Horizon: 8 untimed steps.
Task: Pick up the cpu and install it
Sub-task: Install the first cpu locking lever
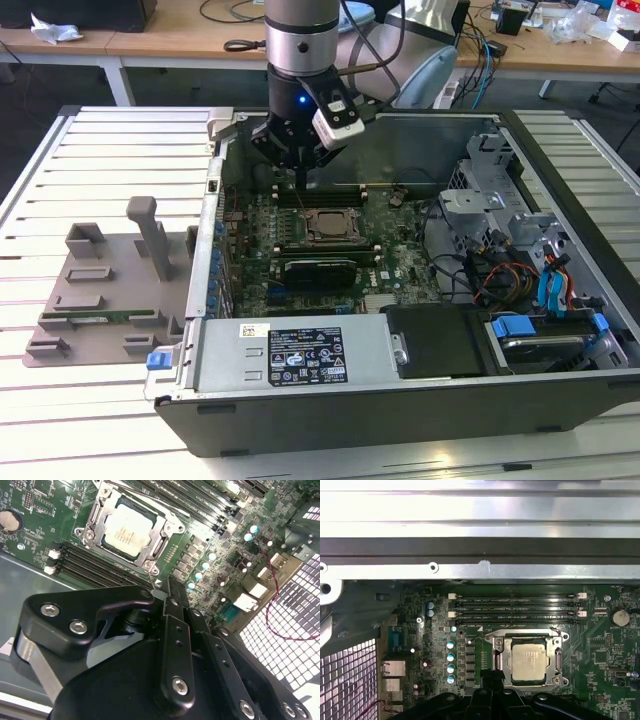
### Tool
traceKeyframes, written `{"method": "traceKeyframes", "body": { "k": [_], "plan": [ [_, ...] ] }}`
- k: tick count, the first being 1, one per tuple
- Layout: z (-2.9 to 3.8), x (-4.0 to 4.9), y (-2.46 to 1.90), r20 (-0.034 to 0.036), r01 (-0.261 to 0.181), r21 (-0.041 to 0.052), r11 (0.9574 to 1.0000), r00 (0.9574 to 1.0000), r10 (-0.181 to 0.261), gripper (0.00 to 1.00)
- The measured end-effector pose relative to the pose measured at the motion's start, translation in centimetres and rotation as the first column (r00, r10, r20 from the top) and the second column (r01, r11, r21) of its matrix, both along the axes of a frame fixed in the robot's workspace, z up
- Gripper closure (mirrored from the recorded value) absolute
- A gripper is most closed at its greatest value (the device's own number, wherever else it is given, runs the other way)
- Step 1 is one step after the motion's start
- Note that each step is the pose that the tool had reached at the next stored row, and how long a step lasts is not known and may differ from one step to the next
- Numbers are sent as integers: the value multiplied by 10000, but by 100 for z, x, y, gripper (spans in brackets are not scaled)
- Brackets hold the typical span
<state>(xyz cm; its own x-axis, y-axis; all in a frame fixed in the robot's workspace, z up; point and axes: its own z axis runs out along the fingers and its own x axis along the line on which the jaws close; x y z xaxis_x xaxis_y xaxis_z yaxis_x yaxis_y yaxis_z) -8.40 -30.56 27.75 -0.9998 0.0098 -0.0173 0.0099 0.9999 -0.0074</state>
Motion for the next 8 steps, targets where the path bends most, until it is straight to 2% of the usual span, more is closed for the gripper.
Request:
{"method": "traceKeyframes", "body": {
  "k": [6,7,8],
  "plan": [
    [-20,-137,32,0,-2,-1,10000,10000,2,89],
    [-25,-153,41,0,1,-1,10000,10000,-1,89],
    [-38,-184,71,1,1,0,10000,10000,-1,89]
  ]
}}
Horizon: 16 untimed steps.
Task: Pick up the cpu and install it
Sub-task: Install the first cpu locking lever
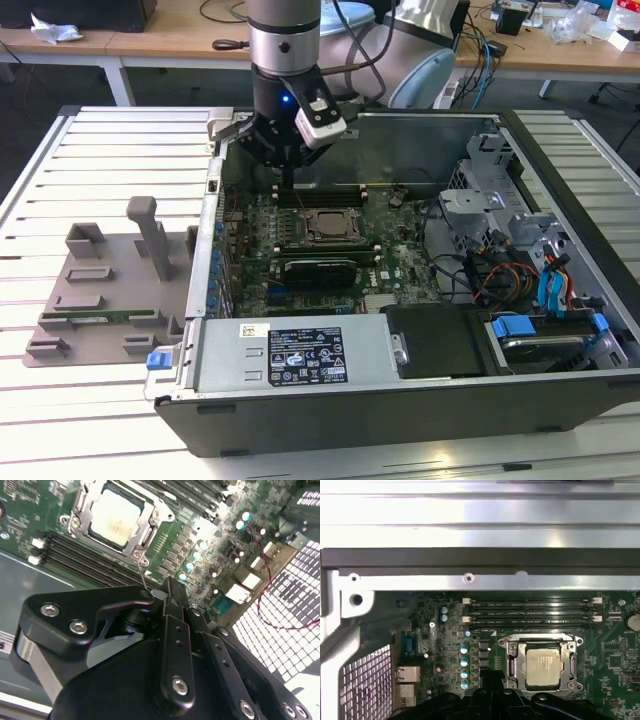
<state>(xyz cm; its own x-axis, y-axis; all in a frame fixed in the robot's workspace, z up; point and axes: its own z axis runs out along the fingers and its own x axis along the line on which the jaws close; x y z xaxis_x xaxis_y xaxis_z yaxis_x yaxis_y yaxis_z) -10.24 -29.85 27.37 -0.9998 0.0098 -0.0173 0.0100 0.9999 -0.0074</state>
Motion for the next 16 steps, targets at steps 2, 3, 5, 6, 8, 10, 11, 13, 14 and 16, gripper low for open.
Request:
{"method": "traceKeyframes", "body": {
  "k": [2,3,5,6,8,10,11,13,14,16],
  "plan": [
    [-12,-39,33,1,1,1,10000,10000,-1,89],
    [-20,-74,61,-1,-1,-1,10000,10000,1,89],
    [-38,-93,124,0,1,2,10000,10000,-1,89],
    [-49,-93,151,0,-1,4,10000,10000,1,89],
    [-93,-93,190,0,-1,4,10000,10000,1,89],
    [-128,-74,199,-1,-1,4,10000,10000,1,89],
    [-130,-63,198,0,0,3,10000,10000,0,89],
    [-130,-38,198,-1,-1,3,10000,10000,1,89],
    [-131,-26,198,1,0,4,10000,10000,0,89],
    [-131,-13,198,0,0,4,10000,10000,0,89]
  ]
}}
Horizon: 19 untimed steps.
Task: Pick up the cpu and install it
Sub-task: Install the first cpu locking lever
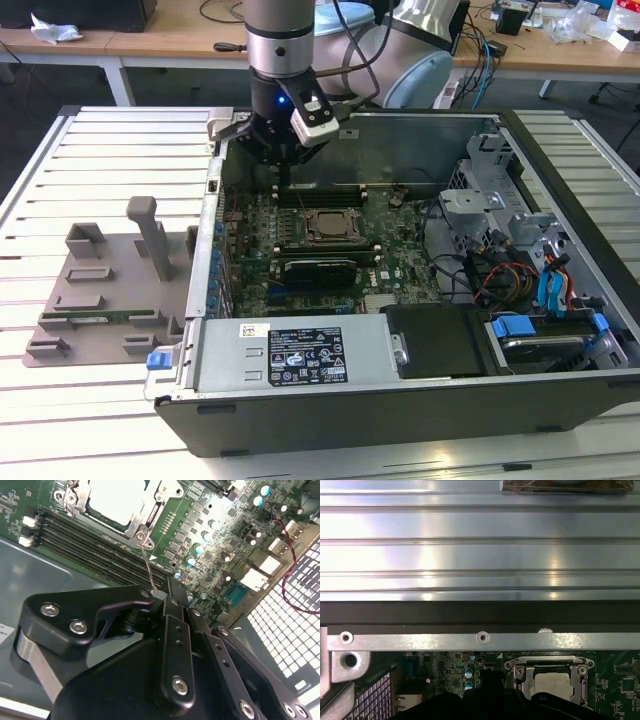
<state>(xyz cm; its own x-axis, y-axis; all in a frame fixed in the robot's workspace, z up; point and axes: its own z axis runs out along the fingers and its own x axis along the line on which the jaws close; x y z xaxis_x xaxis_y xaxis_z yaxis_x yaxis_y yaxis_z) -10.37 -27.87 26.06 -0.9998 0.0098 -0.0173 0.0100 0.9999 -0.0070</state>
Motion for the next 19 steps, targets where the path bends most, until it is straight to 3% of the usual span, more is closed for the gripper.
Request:
{"method": "traceKeyframes", "body": {
  "k": [19],
  "plan": [
    [-4,149,0,0,0,0,10000,10000,0,89]
  ]
}}
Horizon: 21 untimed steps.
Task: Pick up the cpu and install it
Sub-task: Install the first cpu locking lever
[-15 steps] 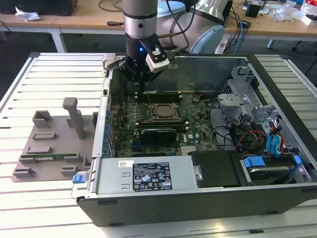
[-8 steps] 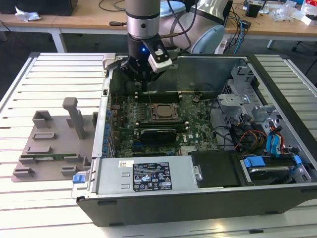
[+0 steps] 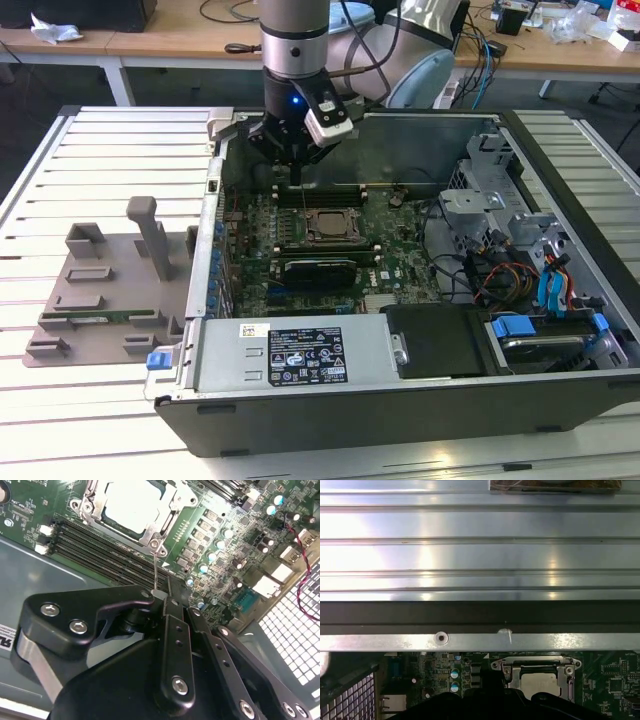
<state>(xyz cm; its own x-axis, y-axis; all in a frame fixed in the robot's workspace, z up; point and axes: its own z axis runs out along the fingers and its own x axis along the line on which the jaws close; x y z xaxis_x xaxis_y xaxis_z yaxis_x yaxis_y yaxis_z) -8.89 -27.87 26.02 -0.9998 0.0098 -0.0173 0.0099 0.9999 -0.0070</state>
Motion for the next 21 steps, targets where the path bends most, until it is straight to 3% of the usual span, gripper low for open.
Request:
{"method": "traceKeyframes", "body": {
  "k": [10,21],
  "plan": [
    [-13,96,0,1,-1,0,10000,10000,1,89],
    [-62,124,0,-2,0,0,10000,10000,0,89]
  ]
}}
